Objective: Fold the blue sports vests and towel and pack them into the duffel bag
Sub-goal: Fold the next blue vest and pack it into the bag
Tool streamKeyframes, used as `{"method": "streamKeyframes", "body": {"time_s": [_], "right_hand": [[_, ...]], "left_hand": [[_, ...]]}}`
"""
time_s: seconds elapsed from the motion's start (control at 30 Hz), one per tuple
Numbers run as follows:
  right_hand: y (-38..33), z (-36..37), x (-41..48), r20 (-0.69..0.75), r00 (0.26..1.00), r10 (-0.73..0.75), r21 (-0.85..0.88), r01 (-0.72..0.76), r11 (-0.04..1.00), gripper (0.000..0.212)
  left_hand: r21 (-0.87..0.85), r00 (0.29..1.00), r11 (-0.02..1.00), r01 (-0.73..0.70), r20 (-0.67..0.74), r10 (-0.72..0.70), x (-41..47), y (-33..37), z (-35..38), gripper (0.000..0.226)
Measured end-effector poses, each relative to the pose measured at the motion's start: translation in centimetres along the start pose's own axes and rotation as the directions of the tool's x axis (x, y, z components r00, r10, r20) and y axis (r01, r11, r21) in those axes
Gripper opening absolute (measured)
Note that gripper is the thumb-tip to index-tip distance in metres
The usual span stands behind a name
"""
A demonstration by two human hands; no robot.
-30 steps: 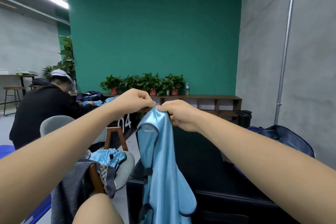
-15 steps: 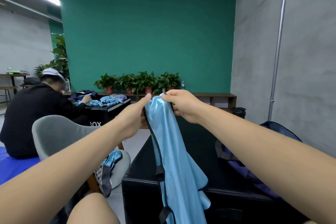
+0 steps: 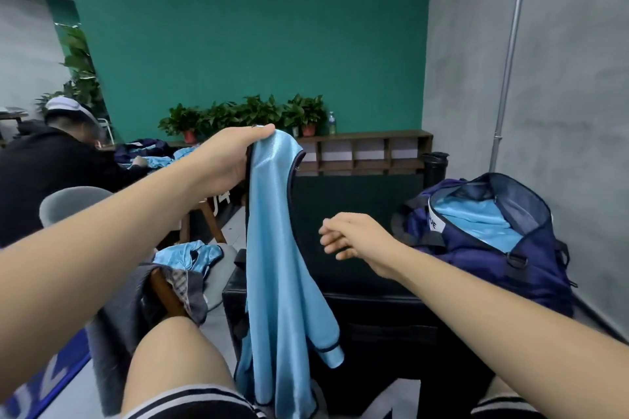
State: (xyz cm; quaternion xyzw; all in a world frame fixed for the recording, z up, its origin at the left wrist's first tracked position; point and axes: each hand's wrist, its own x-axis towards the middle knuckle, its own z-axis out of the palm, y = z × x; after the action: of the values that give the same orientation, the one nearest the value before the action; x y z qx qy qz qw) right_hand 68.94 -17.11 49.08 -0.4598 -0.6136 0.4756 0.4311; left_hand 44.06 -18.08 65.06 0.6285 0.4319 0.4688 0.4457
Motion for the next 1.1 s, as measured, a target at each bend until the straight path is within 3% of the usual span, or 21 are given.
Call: {"method": "streamKeyframes", "body": {"time_s": [0.1, 0.23, 0.43, 0.53, 0.63, 0.9, 1.03, 1.1], "right_hand": [[5.8, 0.2, -1.0, 0.033, 0.993, 0.116, -0.118, -0.112, 0.987, 0.015], [10.7, 1.5, -2.7, 0.174, 0.966, 0.192, -0.268, -0.141, 0.953, 0.011], [13.5, 4.0, -4.2, 0.372, 0.907, 0.198, -0.367, -0.052, 0.929, 0.052], [13.6, 4.7, -3.6, 0.347, 0.929, 0.129, -0.396, 0.020, 0.918, 0.049], [13.5, 5.2, -2.9, 0.292, 0.954, 0.071, -0.426, 0.063, 0.903, 0.019], [10.1, 0.0, -2.0, 0.082, 0.996, -0.020, -0.523, 0.060, 0.850, 0.021], [7.3, -4.2, -2.5, 0.222, 0.972, 0.073, -0.536, 0.059, 0.842, 0.030], [6.1, -6.4, -2.5, 0.282, 0.954, 0.097, -0.604, 0.098, 0.791, 0.036]], "left_hand": [[0.023, 1.000, 1.000, 0.016, 0.004, -0.016, -0.1, 0.2, -0.6, 0.040], [0.026, 0.999, 0.999, 0.025, -0.022, -0.025, -0.3, 0.5, -0.7, 0.037], [0.034, 0.999, 0.999, 0.036, -0.040, -0.035, -0.4, 0.5, -0.7, 0.036], [0.034, 0.999, 0.999, 0.038, -0.035, -0.037, -0.4, 0.5, -0.7, 0.038], [0.043, 0.999, 0.999, 0.024, -0.030, -0.023, -0.4, 0.5, -0.8, 0.038], [-0.006, 0.994, 1.000, -0.004, -0.108, 0.004, -0.2, -0.1, -2.5, 0.037], [-0.026, 0.991, 1.000, -0.014, -0.137, 0.011, -0.3, -0.5, -2.4, 0.032], [-0.033, 0.988, 0.999, -0.022, -0.153, 0.017, -0.2, -0.6, -2.5, 0.031]]}}
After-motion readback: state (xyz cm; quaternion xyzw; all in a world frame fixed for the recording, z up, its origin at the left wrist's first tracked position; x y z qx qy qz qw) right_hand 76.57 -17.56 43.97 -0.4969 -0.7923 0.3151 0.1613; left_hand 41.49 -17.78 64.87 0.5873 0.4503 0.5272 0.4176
